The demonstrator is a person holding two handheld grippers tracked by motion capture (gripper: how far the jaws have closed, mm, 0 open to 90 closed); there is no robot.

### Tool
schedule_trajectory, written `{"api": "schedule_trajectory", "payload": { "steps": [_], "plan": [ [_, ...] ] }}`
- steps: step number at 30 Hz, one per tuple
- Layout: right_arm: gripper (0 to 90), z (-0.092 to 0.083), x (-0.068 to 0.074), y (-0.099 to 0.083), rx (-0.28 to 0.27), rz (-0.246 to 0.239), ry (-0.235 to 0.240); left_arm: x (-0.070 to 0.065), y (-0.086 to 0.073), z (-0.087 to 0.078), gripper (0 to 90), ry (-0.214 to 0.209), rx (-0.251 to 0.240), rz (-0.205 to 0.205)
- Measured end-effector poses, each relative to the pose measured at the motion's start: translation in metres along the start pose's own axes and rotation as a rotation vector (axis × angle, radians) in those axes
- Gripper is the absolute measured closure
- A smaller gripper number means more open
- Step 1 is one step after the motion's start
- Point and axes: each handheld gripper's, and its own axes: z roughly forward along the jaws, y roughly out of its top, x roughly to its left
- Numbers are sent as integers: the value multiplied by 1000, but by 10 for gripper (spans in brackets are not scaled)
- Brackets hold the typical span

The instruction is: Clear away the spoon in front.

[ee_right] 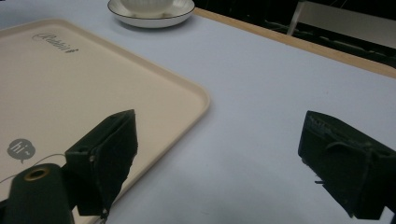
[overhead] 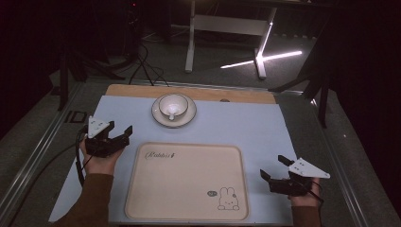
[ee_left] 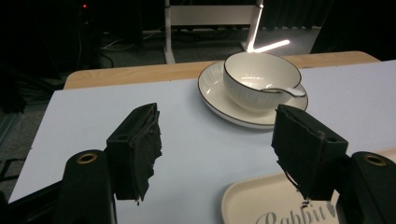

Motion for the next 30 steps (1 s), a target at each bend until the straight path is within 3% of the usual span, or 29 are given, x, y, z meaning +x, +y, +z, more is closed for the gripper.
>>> {"api": "schedule_trajectory", "payload": {
  "steps": [23,30],
  "plan": [
    [116,0,-1,0,-1,3,0,-16,18,29,322,-18,6,50],
    [116,0,-1,0,-3,4,-1,-19,21,38,327,-22,12,48]
  ]
}}
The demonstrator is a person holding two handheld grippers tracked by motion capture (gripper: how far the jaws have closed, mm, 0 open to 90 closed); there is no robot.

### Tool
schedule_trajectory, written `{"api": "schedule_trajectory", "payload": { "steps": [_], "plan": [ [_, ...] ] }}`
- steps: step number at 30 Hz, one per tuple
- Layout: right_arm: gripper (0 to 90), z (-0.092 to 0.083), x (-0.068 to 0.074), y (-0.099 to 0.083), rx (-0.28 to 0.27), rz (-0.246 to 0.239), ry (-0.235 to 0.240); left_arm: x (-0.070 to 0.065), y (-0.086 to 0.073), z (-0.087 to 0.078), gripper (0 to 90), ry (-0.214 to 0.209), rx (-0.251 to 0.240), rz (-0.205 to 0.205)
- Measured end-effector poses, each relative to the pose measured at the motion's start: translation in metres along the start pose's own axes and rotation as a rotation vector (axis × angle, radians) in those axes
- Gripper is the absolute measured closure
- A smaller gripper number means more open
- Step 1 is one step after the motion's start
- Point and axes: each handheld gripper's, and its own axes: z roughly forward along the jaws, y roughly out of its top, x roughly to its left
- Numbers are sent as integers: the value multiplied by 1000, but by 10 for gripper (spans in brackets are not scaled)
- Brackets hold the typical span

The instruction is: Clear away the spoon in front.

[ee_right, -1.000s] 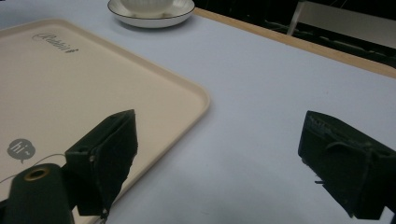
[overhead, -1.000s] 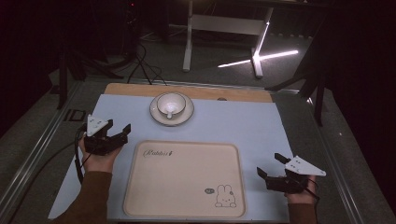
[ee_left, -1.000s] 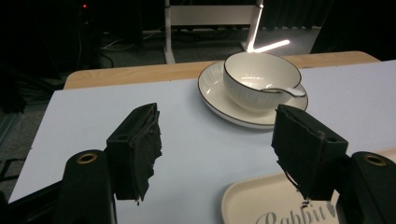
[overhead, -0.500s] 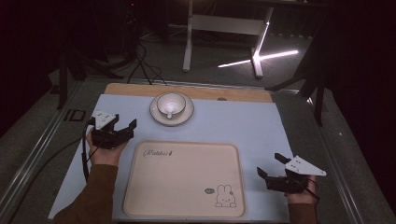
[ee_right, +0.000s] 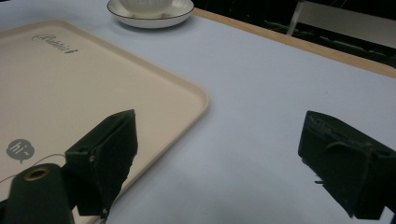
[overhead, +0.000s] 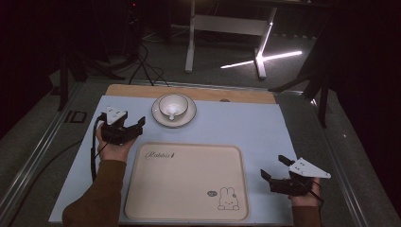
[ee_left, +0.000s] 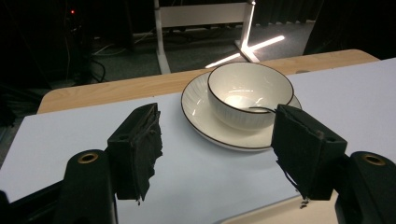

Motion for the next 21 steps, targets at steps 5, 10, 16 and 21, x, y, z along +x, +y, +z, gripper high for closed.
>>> {"api": "schedule_trajectory", "payload": {
  "steps": [5,10,16,21],
  "plan": [
    [116,0,0,0,-2,0,1,-4,5,8,328,-4,4,7],
    [116,-1,-1,0,-2,1,0,-7,8,12,328,-7,7,17],
    [116,-1,-1,0,-2,0,-1,-12,11,20,328,-12,11,26],
    [116,-1,-1,0,-3,0,-1,-14,13,25,328,-16,15,30]
  ]
}}
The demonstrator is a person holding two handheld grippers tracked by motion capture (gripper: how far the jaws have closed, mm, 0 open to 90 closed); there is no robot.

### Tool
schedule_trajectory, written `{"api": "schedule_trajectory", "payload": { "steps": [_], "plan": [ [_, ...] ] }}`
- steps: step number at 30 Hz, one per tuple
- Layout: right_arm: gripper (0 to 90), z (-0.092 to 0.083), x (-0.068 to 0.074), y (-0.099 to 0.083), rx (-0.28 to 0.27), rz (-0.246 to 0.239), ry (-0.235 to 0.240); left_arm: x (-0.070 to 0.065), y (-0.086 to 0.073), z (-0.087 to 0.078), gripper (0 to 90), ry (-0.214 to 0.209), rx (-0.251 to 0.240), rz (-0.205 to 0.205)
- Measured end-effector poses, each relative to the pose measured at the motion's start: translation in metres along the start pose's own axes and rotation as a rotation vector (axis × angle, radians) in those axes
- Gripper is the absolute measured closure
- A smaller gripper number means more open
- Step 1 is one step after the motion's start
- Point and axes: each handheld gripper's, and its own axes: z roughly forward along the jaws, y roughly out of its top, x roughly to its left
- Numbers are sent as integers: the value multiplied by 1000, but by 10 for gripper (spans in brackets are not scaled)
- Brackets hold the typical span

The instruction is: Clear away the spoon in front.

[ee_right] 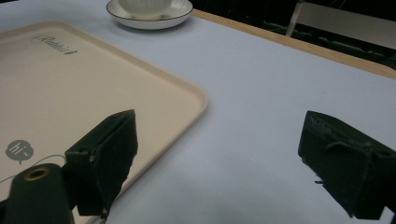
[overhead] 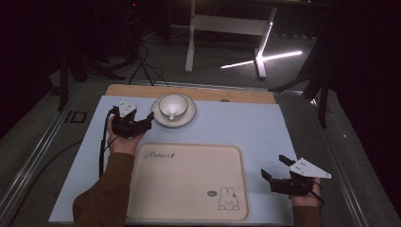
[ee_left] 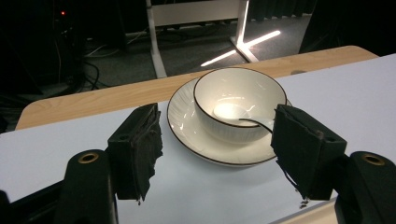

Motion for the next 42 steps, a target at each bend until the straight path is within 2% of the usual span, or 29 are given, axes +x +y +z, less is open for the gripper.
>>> {"api": "schedule_trajectory", "payload": {
  "steps": [12,25,31,42],
  "plan": [
    [116,0,0,0,-2,1,-1,-4,1,19,329,2,28,20],
    [116,0,0,0,-1,2,-1,-16,2,41,390,-40,49,9],
    [116,0,0,0,0,1,2,-26,1,53,443,-55,64,18],
    [116,0,-1,0,0,1,4,-38,-7,78,379,-54,82,-5]
  ]
}}
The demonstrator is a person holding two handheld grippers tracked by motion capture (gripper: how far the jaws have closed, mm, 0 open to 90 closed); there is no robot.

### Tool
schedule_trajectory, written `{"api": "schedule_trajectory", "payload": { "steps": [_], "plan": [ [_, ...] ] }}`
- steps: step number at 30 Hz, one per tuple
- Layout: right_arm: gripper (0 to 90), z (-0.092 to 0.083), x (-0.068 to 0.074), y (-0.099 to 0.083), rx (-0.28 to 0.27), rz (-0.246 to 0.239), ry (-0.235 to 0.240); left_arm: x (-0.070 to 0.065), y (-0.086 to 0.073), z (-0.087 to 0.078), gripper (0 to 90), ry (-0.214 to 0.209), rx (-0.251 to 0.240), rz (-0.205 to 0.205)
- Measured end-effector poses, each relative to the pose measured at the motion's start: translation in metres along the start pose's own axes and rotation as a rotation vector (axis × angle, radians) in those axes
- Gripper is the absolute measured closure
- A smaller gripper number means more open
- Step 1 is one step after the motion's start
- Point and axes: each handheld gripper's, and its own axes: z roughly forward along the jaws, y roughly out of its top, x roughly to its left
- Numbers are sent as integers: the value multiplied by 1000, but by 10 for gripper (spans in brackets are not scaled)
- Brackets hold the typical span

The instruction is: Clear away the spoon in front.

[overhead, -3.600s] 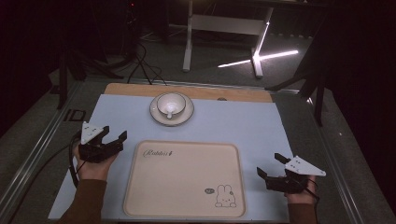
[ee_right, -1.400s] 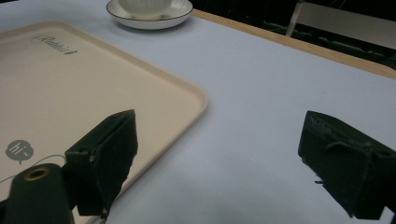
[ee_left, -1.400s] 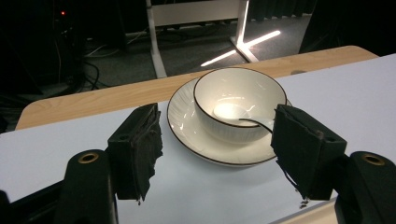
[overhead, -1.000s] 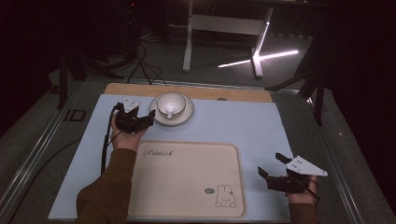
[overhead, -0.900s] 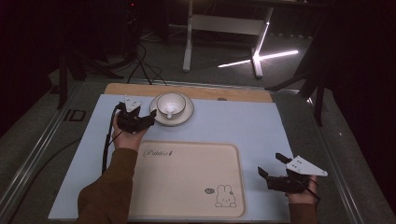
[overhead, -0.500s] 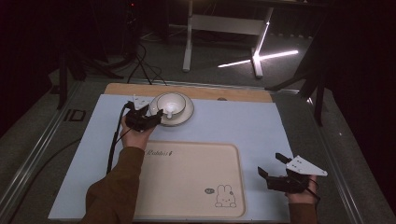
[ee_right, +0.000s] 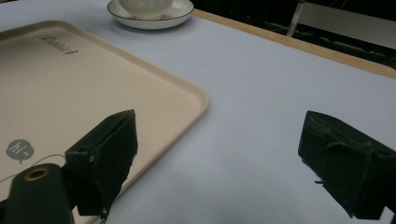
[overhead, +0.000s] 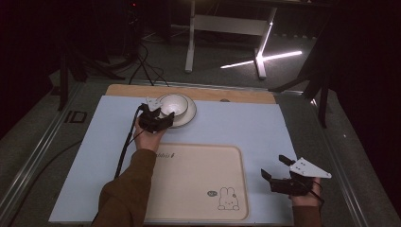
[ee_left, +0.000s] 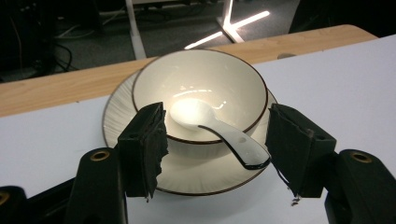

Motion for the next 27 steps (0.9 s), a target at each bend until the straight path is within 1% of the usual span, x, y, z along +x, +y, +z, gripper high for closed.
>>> {"api": "schedule_trajectory", "payload": {
  "steps": [5,7,9,12,14,15,16,19,21,24,27],
  "plan": [
    [116,0,-1,0,-1,1,-2,-2,-2,7,379,-7,15,4],
    [116,0,-1,0,-2,2,-2,-2,-3,9,395,-12,27,6],
    [116,-1,-1,0,-2,2,-2,0,-4,10,442,-23,41,-11],
    [116,-1,-1,0,-3,2,-3,2,-4,10,542,-34,47,-12],
    [116,-1,-1,0,-3,2,-2,3,-4,10,594,-34,50,-10],
    [116,-1,-1,0,-2,1,-2,5,-4,10,633,-25,55,-11],
    [116,-1,-1,0,-2,1,-2,5,-4,10,643,-25,55,-11],
    [116,-1,-1,0,-2,1,-1,9,-4,10,665,-15,60,-21],
    [116,-1,0,0,-2,1,-1,11,-4,11,651,-18,62,-39],
    [116,-1,0,0,-1,1,-1,11,-5,14,623,-20,64,-41],
    [116,0,0,0,0,0,0,12,-6,15,619,-21,71,-45]
  ]
}}
